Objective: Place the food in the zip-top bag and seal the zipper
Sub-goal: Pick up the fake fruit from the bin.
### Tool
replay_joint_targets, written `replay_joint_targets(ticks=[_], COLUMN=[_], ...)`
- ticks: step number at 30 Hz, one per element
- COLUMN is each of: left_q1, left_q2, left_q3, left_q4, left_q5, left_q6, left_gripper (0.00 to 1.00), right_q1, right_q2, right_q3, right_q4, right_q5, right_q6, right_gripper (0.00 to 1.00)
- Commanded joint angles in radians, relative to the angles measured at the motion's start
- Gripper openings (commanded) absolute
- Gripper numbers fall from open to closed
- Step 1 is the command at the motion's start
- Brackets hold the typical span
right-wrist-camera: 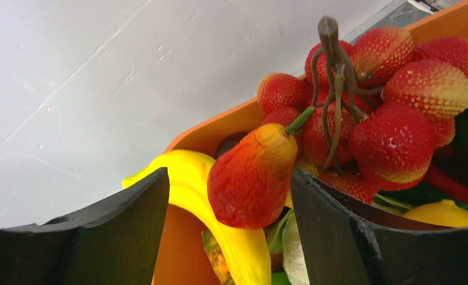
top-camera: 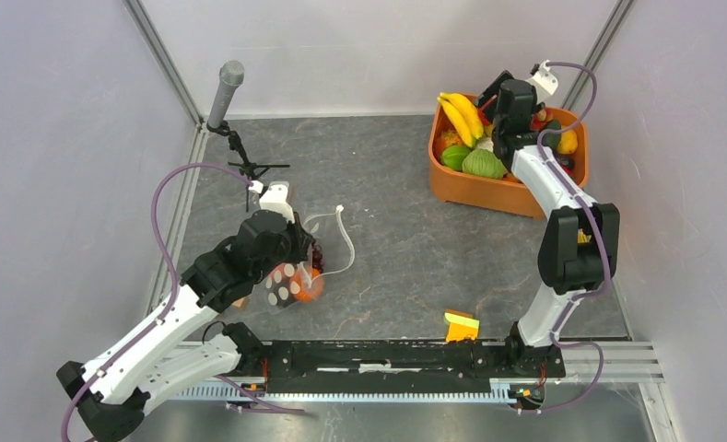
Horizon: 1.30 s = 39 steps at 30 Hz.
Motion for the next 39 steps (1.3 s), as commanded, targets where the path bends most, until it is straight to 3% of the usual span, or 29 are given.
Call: replay_joint_targets(ticks=[1,14,25,29,39], left_q1=[0.005,0.005,0.005,0.005,0.005], left_q2=[0.007,0.011,-0.01,-0.012,-0.024], left_q3=[-0.003,-0.002,-0.008,-0.006,-0.011], left_q4=[0.062,0.062,0.055,0.055,0.054], left_q5=[-0.006,-0.01,-0.013,-0.005,0.011], left_q6=[-0.006,-0.005,-0.011,-0.013,-0.023], left_gripper=[0.02,0.02,0.02,0.02,0.02], right_q1=[0.006,0.027,0.028,0.028,0.027], right_q2=[0.047,0.161,0.072,-0.045,-0.329], right_q3=[0.089,0.179,0.05,-0.081,-0.29], right_q4=[-0.027,-0.045,0.04,0.161,0.217], right_q5=[0.076,0.172,0.145,0.041,-0.33], right_q6=[0.038,0.066,0.04,-0.028,-0.222], right_gripper=[0.78,0.75,0.45,0.4,0.4])
